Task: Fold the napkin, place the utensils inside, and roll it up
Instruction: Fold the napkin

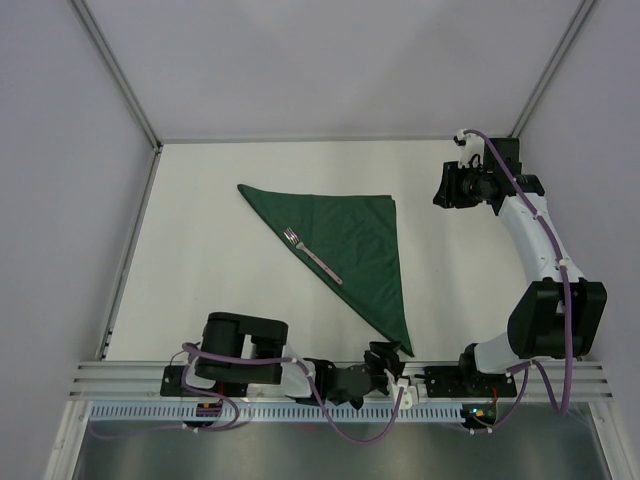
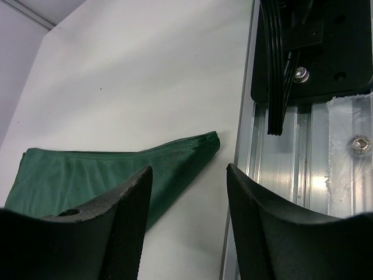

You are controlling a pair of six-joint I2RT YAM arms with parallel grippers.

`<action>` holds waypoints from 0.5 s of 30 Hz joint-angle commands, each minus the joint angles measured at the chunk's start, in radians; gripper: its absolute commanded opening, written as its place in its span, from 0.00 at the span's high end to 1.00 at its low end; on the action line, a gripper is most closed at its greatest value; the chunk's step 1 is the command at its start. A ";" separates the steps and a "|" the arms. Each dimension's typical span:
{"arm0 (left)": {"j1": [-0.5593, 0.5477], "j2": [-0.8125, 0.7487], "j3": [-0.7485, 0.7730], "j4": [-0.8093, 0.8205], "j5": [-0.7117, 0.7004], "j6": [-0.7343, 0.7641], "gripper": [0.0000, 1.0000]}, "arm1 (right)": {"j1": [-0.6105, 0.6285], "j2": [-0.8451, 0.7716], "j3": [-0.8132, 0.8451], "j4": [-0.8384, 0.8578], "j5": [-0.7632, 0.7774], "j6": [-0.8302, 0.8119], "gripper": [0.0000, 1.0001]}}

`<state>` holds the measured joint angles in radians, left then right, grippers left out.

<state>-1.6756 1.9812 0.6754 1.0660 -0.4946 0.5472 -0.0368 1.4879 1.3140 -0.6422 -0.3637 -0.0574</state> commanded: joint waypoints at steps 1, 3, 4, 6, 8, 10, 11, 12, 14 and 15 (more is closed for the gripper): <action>0.013 0.018 0.026 0.026 0.028 0.034 0.41 | -0.003 -0.012 -0.004 0.029 -0.017 -0.010 0.55; 0.022 0.019 0.026 0.020 0.040 0.028 0.44 | -0.002 -0.012 -0.006 0.030 -0.017 -0.010 0.55; 0.024 0.021 0.026 0.017 0.042 0.028 0.45 | -0.002 -0.012 -0.006 0.029 -0.017 -0.010 0.55; 0.030 0.028 0.027 0.014 0.051 0.026 0.48 | -0.002 -0.012 -0.006 0.030 -0.018 -0.009 0.56; 0.036 0.034 0.030 0.018 0.054 0.028 0.48 | -0.002 -0.011 -0.006 0.029 -0.020 -0.010 0.56; 0.040 0.042 0.033 0.020 0.063 0.028 0.48 | -0.003 -0.011 -0.007 0.030 -0.021 -0.009 0.56; 0.043 0.047 0.038 0.019 0.067 0.025 0.48 | -0.002 -0.011 -0.007 0.029 -0.021 -0.009 0.56; 0.045 0.050 0.039 0.017 0.077 0.023 0.48 | -0.003 -0.011 -0.007 0.030 -0.021 -0.009 0.56; 0.047 0.056 0.050 0.006 0.083 0.022 0.48 | -0.003 -0.011 -0.009 0.030 -0.021 -0.009 0.56; 0.047 0.060 0.053 0.003 0.087 0.022 0.48 | -0.002 -0.011 -0.009 0.030 -0.021 -0.009 0.56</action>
<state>-1.6337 2.0232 0.6933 1.0470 -0.4507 0.5484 -0.0368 1.4879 1.3132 -0.6422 -0.3683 -0.0582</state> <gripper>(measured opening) 0.524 0.444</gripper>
